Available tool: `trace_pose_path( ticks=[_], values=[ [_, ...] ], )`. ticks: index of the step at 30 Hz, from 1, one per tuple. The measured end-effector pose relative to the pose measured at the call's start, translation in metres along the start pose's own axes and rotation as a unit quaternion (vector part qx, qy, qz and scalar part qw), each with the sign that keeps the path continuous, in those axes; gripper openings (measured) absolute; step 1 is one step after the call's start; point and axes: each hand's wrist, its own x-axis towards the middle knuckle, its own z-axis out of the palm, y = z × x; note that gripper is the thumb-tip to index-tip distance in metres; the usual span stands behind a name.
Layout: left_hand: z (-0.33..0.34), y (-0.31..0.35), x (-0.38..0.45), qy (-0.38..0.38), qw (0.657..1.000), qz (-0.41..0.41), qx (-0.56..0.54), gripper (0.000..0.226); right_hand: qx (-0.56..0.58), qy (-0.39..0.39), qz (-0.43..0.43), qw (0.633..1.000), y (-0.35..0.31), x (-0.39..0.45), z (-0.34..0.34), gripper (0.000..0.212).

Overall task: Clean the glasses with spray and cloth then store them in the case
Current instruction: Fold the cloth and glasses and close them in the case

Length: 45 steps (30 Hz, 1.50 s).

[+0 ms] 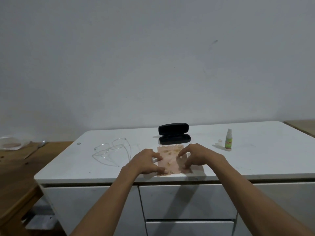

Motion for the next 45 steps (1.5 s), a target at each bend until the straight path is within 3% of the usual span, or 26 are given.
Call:
trace_pose_path(
  ticks=[5, 10, 14, 16, 19, 21, 26, 29, 33, 38, 45],
  values=[
    [-0.009, -0.008, 0.0, -0.014, 0.999, -0.003, -0.032, 0.071, -0.024, -0.022, 0.0, 0.999, -0.009, 0.004, -0.003, 0.05],
    [-0.035, -0.037, -0.013, 0.128, 0.988, -0.003, -0.087, 0.05, 0.001, 0.059, -0.071, 0.996, -0.049, 0.03, 0.0, 0.048],
    [-0.056, -0.078, -0.032, 0.233, 0.97, -0.024, -0.068, 0.025, 0.037, 0.065, -0.131, 0.989, -0.096, 0.063, 0.017, 0.044],
    [-0.063, -0.101, -0.044, 0.259, 0.964, -0.042, -0.053, 0.031, 0.041, 0.062, -0.156, 0.985, -0.119, 0.076, 0.026, 0.043],
    [-0.069, -0.131, -0.057, 0.267, 0.961, -0.073, 0.005, 0.051, 0.035, 0.055, -0.181, 0.981, -0.144, 0.093, 0.042, 0.045],
    [-0.067, -0.145, -0.061, 0.257, 0.961, -0.087, 0.046, 0.052, 0.025, 0.057, -0.187, 0.98, -0.152, 0.101, 0.051, 0.049],
    [-0.058, -0.165, -0.058, 0.237, 0.961, -0.095, 0.106, 0.027, -0.006, 0.064, -0.19, 0.98, -0.159, 0.112, 0.068, 0.051],
    [-0.053, -0.169, -0.056, 0.273, 0.953, -0.081, 0.106, 0.014, 0.0, 0.092, -0.187, 0.978, -0.156, 0.116, 0.075, 0.044],
    [-0.055, -0.175, -0.051, 0.343, 0.929, -0.048, 0.127, 0.012, 0.086, 0.153, -0.182, 0.968, -0.153, 0.12, 0.076, 0.031],
    [-0.07, -0.156, -0.04, 0.425, 0.9, -0.058, 0.083, 0.014, 0.138, 0.236, -0.189, 0.943, -0.148, 0.117, 0.056, 0.027],
    [-0.071, -0.108, -0.004, 0.387, 0.913, -0.091, -0.091, 0.015, 0.171, 0.316, -0.172, 0.917, -0.106, 0.094, 0.021, 0.016]
  ],
)
